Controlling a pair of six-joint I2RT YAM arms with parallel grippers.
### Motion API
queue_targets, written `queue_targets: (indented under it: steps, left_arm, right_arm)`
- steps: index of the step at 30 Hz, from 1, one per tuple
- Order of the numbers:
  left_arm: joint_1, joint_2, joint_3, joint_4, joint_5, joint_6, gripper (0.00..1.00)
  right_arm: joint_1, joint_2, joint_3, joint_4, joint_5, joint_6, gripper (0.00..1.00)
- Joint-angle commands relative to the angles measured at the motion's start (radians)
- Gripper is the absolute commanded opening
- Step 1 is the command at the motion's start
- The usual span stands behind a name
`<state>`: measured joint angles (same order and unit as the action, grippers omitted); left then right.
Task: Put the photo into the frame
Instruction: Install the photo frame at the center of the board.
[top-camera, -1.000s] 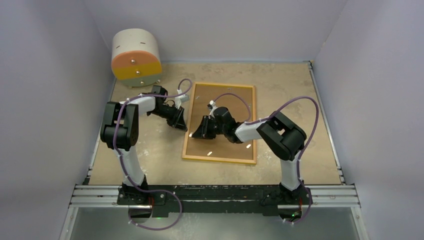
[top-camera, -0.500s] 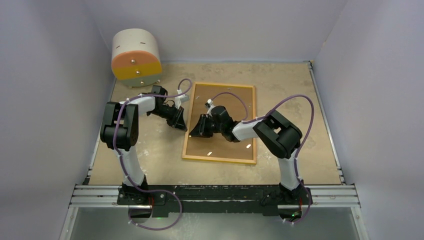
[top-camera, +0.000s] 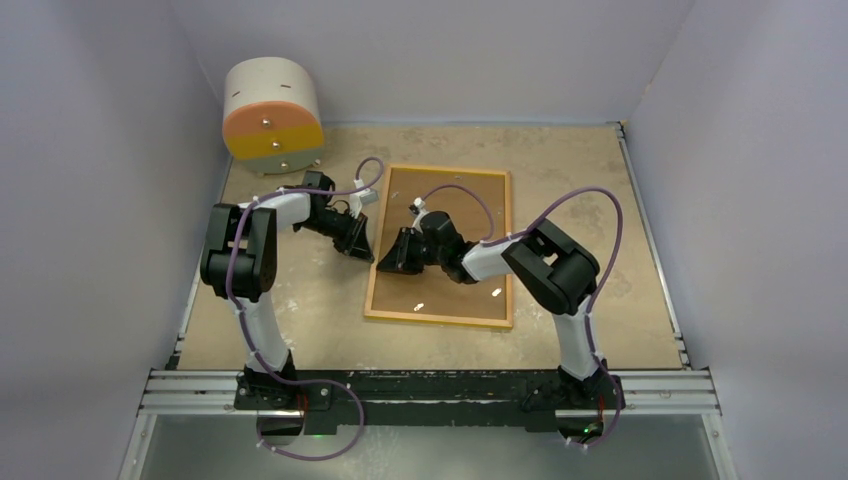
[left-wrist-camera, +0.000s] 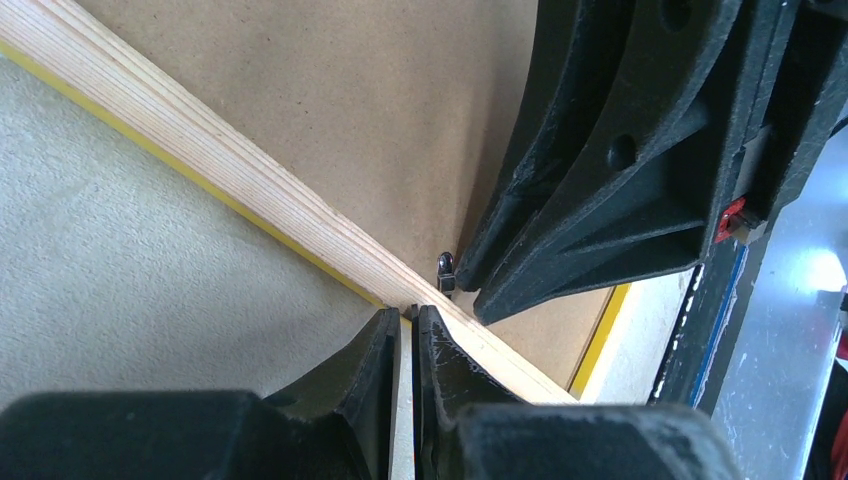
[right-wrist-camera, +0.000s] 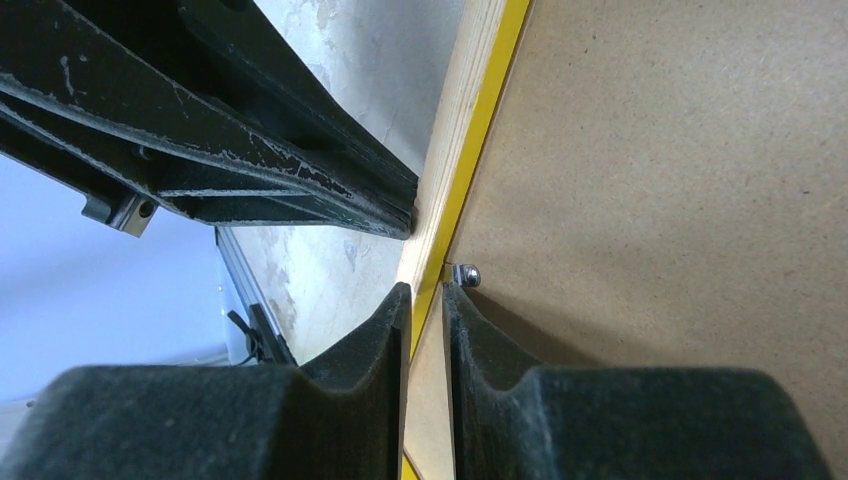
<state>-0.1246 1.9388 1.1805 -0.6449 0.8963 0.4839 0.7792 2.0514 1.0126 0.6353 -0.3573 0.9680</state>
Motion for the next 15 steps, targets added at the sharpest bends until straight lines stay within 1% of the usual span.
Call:
queue_targets:
  steps: [1,11,15]
  left_arm:
    - [-0.002,0.000,0.001,-0.006,-0.030,0.051,0.11]
    - [-0.003,-0.001,-0.001,-0.014,-0.023,0.060,0.10]
    - [-0.003,-0.001,0.011,-0.027,-0.026,0.064,0.09]
  right_arm:
    - [0.012,0.041,0.023,-0.023,0.063,0.006,0.21]
    - [0.014,0.051,0.031,-0.017,0.073,0.015,0.20]
    - [0.013,0.017,0.016,-0.024,0.023,0.018,0.20]
